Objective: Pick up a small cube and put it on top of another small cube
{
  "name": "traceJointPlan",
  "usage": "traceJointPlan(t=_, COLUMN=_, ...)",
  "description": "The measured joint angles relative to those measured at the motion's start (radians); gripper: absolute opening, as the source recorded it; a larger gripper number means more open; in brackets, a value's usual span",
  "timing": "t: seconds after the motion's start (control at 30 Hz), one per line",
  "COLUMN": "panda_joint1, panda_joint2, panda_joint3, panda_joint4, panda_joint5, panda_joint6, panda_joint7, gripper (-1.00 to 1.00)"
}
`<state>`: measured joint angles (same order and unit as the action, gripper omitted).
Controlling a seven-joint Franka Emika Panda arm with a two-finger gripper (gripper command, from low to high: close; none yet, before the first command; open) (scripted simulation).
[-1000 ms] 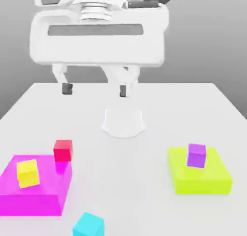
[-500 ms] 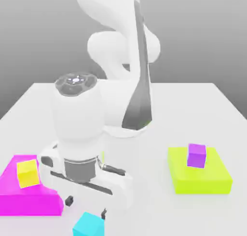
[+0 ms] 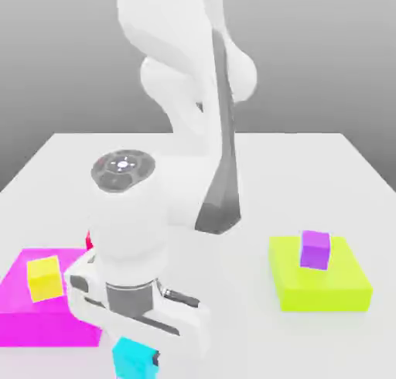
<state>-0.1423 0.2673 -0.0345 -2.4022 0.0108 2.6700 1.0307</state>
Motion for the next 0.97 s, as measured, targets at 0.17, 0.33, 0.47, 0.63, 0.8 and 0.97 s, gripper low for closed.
traceJointPlan(t=0.17, panda_joint1=-0.045, panda_joint2=-0.181, panda_joint3=-0.050, panda_joint4=-0.106, panda_joint5=-0.031, panda_joint6=-0.074, panda_joint7=-0.026, gripper=-1.00)
traceJointPlan(t=0.33, panda_joint1=-0.115, panda_joint2=-0.363, panda_joint3=-0.077, panda_joint4=-0.216, panda_joint5=-0.066, panda_joint6=-0.146, panda_joint7=-0.051, gripper=-1.00)
traceJointPlan(t=0.47, panda_joint1=-0.154, panda_joint2=-0.509, panda_joint3=-0.104, panda_joint4=-0.304, panda_joint5=-0.092, panda_joint6=-0.204, panda_joint7=-0.073, gripper=-1.00)
traceJointPlan(t=0.63, panda_joint1=-0.216, panda_joint2=-0.692, panda_joint3=-0.135, panda_joint4=-0.413, panda_joint5=-0.119, panda_joint6=-0.276, panda_joint7=-0.103, gripper=-1.00)
traceJointPlan(t=0.8, panda_joint1=-0.239, panda_joint2=-0.659, panda_joint3=-0.155, panda_joint4=-0.483, panda_joint5=-0.125, panda_joint6=-0.173, panda_joint7=-0.121, gripper=-1.00)
traceJointPlan(t=0.97, panda_joint1=-0.236, panda_joint2=-0.571, panda_joint3=-0.162, panda_joint4=-0.507, panda_joint5=-0.123, panda_joint6=-0.062, panda_joint7=-0.126, gripper=1.00)
